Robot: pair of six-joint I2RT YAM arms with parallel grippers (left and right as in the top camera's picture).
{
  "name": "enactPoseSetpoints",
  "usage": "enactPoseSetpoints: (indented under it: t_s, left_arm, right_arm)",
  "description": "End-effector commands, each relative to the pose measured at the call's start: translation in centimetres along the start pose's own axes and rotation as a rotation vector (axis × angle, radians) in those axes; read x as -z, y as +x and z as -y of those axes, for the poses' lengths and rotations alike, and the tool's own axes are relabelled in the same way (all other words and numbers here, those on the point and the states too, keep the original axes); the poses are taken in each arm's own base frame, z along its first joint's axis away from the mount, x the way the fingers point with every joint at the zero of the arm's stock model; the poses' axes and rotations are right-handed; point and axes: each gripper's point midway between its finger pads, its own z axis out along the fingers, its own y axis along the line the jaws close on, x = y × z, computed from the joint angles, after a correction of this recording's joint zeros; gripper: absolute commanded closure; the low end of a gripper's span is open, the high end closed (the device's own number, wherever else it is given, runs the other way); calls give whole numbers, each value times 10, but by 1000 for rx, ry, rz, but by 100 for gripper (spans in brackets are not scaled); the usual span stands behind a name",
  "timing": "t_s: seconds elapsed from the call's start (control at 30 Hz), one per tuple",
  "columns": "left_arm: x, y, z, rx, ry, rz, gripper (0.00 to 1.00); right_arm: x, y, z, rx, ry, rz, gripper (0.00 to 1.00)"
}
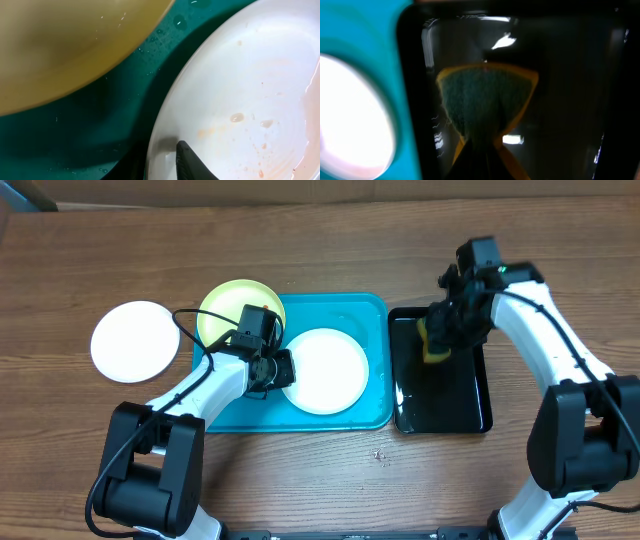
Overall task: Clean dirty plates on tray and stack at the side
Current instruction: 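Return the sponge to the black tray and release it with the right gripper, then lift the white plate with the left gripper and swing it left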
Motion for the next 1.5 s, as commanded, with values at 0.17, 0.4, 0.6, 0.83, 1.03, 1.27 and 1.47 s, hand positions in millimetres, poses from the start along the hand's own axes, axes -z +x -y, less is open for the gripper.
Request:
enactPoseSetpoints:
  t_s: [0.17, 0.4, 0.6, 0.83, 1.03, 1.27, 1.47]
  left_arm:
    - [-10, 9, -8, -53, -31, -35, 73]
    - [-10, 13, -10, -61, -38, -52, 87]
    - [-3, 10, -7, -57, -45, -69, 96]
    - [25, -17, 0, -48, -97, -49, 96]
    - [52, -41, -5, -54, -197, -4, 96]
    - [86, -74, 14, -83, -176, 83, 96]
    - [119, -101, 34, -92, -141, 163, 96]
  right_arm:
    - [-12, 5, 10, -2, 38, 16, 55]
    - [57, -38, 19, -75, 17, 112, 36]
    - [107, -62, 72, -273, 30, 211, 0]
    - [116, -60, 115, -374, 50, 235, 0]
    - [118, -59, 124, -393, 56, 240, 0]
    - [118, -59, 124, -393, 56, 239, 0]
    - [118, -59, 124, -393, 56, 239, 0]
